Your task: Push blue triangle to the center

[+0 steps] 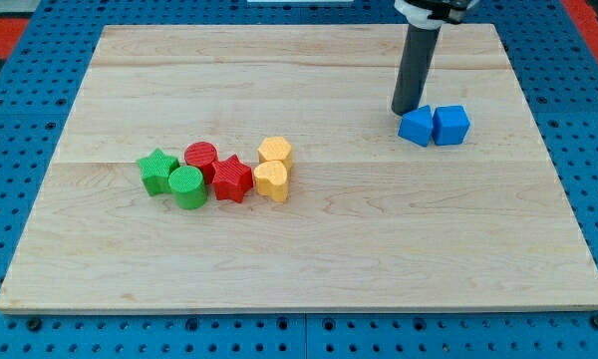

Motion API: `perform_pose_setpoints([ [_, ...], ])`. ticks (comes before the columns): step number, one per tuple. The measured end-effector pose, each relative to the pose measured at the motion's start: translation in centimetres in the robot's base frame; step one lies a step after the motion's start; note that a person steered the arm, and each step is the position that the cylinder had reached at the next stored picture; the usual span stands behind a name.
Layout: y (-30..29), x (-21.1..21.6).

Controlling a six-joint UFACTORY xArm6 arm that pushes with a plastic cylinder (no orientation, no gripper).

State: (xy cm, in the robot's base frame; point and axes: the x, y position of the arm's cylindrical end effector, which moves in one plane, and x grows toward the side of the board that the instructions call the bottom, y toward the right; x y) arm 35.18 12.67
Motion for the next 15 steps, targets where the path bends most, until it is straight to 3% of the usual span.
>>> perform_pose_setpoints([
  [1, 0.9, -3.3],
  [3, 6.9, -3.6],
  [9, 7.9, -3.6],
  [13, 6.4, 2.1],
  [15, 4.6, 2.7],
])
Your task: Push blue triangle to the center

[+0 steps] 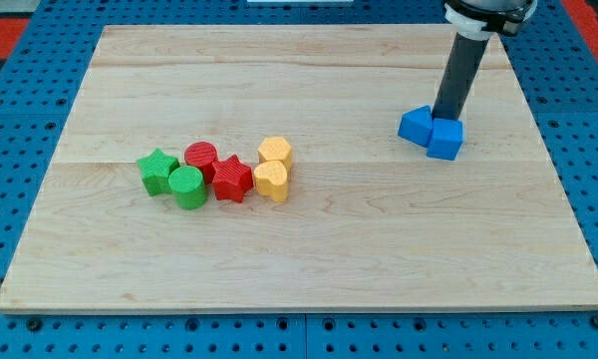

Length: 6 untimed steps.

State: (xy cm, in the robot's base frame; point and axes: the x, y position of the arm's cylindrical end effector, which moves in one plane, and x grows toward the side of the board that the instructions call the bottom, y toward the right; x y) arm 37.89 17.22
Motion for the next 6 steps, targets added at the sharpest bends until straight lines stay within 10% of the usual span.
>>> perform_pose_setpoints([
  [2, 1.7, 1.5],
  [6, -15.3, 0.8],
])
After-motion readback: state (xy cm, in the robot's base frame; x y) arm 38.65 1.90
